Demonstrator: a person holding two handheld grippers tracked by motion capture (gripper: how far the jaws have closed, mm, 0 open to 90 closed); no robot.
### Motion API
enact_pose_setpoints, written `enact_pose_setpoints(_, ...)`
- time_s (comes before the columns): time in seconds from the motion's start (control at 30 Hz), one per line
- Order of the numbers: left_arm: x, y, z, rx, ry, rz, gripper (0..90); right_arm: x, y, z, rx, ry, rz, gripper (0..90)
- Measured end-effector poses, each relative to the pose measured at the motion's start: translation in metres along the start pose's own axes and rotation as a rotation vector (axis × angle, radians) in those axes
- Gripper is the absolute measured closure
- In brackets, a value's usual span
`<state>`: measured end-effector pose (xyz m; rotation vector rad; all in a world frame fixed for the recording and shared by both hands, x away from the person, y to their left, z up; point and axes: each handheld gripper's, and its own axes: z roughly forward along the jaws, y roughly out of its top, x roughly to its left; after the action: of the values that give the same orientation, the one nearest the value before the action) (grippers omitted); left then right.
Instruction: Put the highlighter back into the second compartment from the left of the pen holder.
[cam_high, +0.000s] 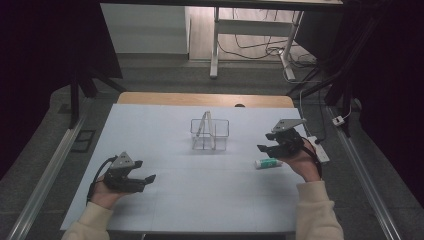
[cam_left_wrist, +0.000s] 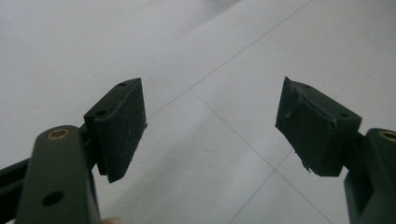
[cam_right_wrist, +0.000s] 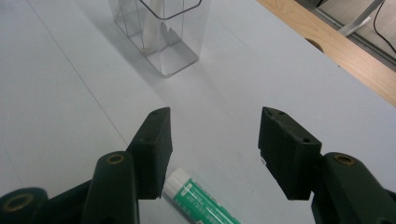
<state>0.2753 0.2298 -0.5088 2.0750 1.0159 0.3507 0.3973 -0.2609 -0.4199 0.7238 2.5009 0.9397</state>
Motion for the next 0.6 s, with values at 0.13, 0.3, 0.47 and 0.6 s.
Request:
enact_pose_setpoints(0.13, -0.001, 0.0, 0.0, 0.004, -0.001, 0.007, 24.5, -0.002, -0.001, 0.0, 0.008, 0.007, -0.005, 44.0)
enact_pose_setpoints(0.3, -0.001, 0.0, 0.001, 0.005, -0.001, 0.008, 24.5, -0.005, -0.005, 0.0, 0.042, 0.02, -0.029, 43.6)
enact_pose_setpoints(0.47, -0.001, 0.0, 0.0, 0.001, 0.005, 0.006, 24.5, -0.009, -0.009, -0.002, 0.066, 0.026, -0.033, 43.2)
enact_pose_setpoints(0.6, -0.001, 0.0, 0.0, 0.003, 0.001, 0.008, 24.5, -0.011, -0.013, -0.004, 0.083, 0.032, -0.036, 42.8)
